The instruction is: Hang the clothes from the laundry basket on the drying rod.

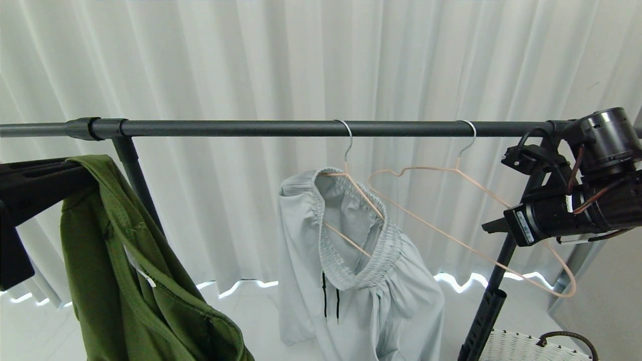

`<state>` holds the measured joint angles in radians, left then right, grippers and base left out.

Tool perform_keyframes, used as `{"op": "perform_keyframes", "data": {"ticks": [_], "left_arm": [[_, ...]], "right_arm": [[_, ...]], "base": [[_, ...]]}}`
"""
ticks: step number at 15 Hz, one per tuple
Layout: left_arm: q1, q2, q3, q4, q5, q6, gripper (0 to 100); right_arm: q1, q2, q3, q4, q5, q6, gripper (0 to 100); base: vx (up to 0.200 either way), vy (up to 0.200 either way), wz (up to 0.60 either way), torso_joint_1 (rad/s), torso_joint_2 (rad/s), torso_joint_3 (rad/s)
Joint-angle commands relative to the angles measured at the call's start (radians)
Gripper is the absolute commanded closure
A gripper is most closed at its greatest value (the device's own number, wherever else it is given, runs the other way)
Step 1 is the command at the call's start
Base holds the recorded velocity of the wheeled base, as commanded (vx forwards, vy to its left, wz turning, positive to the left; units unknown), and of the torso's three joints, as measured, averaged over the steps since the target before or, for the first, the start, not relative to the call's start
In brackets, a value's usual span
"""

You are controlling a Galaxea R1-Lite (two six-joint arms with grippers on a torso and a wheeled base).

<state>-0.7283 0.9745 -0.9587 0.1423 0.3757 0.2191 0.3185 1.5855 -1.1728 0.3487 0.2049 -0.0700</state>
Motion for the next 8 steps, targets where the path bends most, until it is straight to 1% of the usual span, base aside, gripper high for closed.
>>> {"op": "perform_keyframes", "data": {"ticks": [1, 5, 8], "left_arm": [[0.0, 0.001, 0.0, 0.0, 0.0, 0.0, 100], [0.0, 0.001, 0.0, 0.0, 0.0, 0.0, 100], [0.0, 0.001, 0.0, 0.0, 0.0, 0.0, 100]], "right_arm": [[0.001, -0.016, 0.002, 0.001, 0.001, -0.001, 100], [-0.001, -0.045, 0.002, 0.001, 0.001, 0.007, 100], [0.001, -0.085, 0.004, -0.001, 0.001, 0.042, 100]], "base": [[0.0, 0.0, 0.0, 0.0, 0.0, 0.0], [0.0, 0.0, 0.0, 0.0, 0.0, 0.0], [0.0, 0.0, 0.0, 0.0, 0.0, 0.0]]}}
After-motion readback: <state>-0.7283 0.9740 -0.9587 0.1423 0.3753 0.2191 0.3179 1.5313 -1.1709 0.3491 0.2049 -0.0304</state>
